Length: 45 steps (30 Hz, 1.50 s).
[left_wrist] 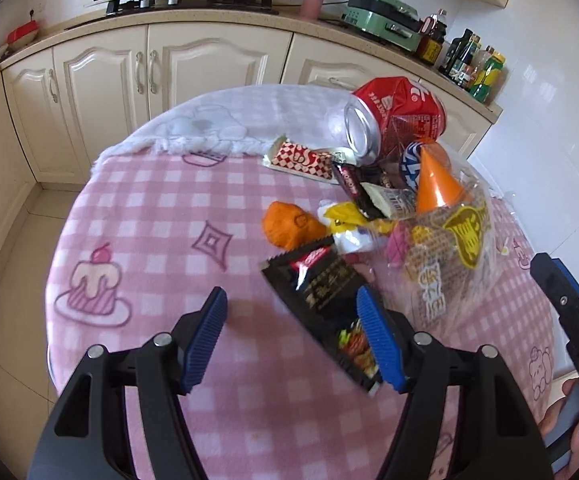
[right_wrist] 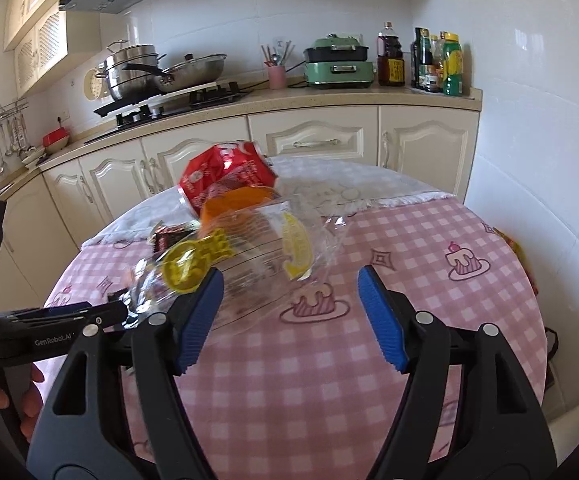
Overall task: Collect trash
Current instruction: 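Grasp the black snack wrapper with the left tool while the right tool grasps the clear bag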
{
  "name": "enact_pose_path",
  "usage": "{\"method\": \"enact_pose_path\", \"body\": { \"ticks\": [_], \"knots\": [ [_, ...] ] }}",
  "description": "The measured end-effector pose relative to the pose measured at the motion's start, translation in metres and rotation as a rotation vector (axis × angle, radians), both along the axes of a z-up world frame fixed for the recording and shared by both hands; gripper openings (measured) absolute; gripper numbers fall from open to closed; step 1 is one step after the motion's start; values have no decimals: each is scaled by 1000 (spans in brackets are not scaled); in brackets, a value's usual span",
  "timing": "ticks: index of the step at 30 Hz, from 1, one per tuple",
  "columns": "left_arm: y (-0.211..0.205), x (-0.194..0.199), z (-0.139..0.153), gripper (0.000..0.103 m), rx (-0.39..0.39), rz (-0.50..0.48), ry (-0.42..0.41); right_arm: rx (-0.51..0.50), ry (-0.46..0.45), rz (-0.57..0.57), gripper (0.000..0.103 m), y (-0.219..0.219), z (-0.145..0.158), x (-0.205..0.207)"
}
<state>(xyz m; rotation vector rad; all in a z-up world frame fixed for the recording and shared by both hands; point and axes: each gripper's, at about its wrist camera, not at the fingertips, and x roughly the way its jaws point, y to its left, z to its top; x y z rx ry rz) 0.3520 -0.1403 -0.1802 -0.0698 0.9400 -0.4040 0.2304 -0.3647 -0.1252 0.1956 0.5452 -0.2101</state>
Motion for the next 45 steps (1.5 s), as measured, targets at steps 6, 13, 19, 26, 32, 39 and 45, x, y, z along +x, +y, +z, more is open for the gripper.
{"method": "enact_pose_path", "body": {
  "ticks": [6, 13, 19, 26, 32, 39, 45],
  "knots": [
    [-8, 11, 0, 39, -4, -8, -3, 57, 29, -5, 69, -13, -8, 11],
    [1, 6, 4, 0, -41, 6, -41, 98, 42, -8, 69, -19, -11, 18],
    [22, -18, 22, 0, -70, 43, -144, 174, 72, -11, 69, -28, -17, 26],
    [57, -49, 52, 0, -56, 139, -267, 310, 75, 33, 69, -13, -25, 19],
    [75, -64, 65, 0, -58, 159, -306, 493, 96, 24, 78, 5, -38, 32],
    [87, -74, 65, 0, -88, 152, -306, 590, 91, 41, 47, 11, -49, 49],
    [97, -83, 64, 0, -148, 134, -294, 546, 14, 83, 13, 21, -36, 34]
  ]
}}
